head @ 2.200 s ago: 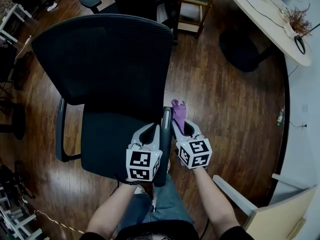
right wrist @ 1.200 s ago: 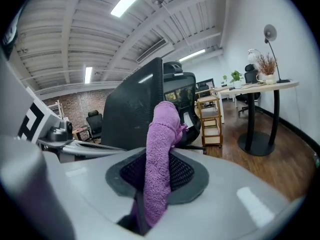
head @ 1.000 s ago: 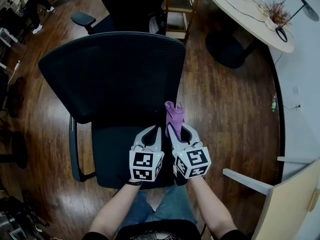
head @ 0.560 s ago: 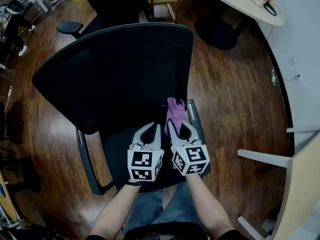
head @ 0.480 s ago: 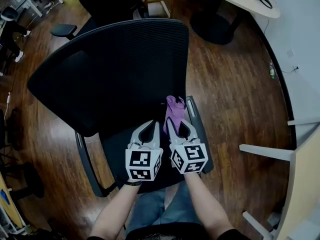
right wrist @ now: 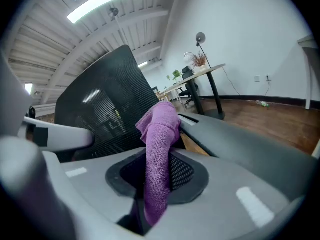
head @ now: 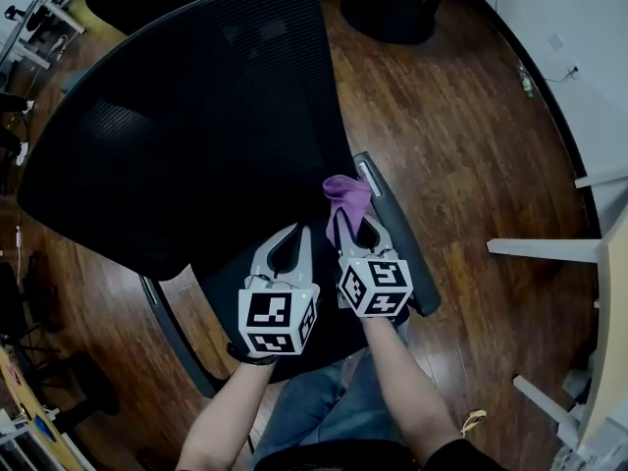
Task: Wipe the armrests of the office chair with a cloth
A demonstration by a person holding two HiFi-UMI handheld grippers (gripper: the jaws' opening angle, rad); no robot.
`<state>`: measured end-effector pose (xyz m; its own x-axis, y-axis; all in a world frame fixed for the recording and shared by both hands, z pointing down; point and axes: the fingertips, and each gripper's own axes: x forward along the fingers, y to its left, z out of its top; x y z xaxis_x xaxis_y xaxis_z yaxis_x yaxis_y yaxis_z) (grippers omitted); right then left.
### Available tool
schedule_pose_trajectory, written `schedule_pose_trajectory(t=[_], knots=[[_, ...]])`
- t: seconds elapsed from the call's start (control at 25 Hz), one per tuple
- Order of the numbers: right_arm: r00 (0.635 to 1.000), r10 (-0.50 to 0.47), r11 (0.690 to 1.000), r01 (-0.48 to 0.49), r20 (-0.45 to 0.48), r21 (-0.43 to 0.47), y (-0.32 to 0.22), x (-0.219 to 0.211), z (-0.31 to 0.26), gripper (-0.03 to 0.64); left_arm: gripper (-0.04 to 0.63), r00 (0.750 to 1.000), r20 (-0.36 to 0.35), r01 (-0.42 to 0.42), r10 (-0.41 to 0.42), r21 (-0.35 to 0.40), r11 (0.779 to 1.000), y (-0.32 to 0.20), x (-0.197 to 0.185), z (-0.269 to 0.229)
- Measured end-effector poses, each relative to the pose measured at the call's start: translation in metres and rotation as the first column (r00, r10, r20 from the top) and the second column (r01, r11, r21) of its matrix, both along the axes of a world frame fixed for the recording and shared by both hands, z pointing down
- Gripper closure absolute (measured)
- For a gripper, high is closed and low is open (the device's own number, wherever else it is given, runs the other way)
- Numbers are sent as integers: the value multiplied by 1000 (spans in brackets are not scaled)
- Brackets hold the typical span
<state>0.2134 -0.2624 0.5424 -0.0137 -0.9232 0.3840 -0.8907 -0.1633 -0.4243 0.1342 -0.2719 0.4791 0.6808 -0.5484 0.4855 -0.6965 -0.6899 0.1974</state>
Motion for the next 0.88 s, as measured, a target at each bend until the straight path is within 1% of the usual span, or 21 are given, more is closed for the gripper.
schedule_pose_trajectory(t=[0.16,0.44,0.72,0.88], knots=[[1000,5,1000,-5,-5,6,6,0,2,541,592,999,11,-34,34,-13,999,7,8,11],[999,40,999,-40,16,-23,41,4,3,541,592,995,20,-99,100,-21,995,36,26,8],[997,58,998,-56,43,-33,76,0,2,541,592,991,43,-125,125,-15,992,57,33,9],[997,54,998,-53,51,-31,105,0,5,541,592,990,58,-127,128,-21,992,84,37,15]])
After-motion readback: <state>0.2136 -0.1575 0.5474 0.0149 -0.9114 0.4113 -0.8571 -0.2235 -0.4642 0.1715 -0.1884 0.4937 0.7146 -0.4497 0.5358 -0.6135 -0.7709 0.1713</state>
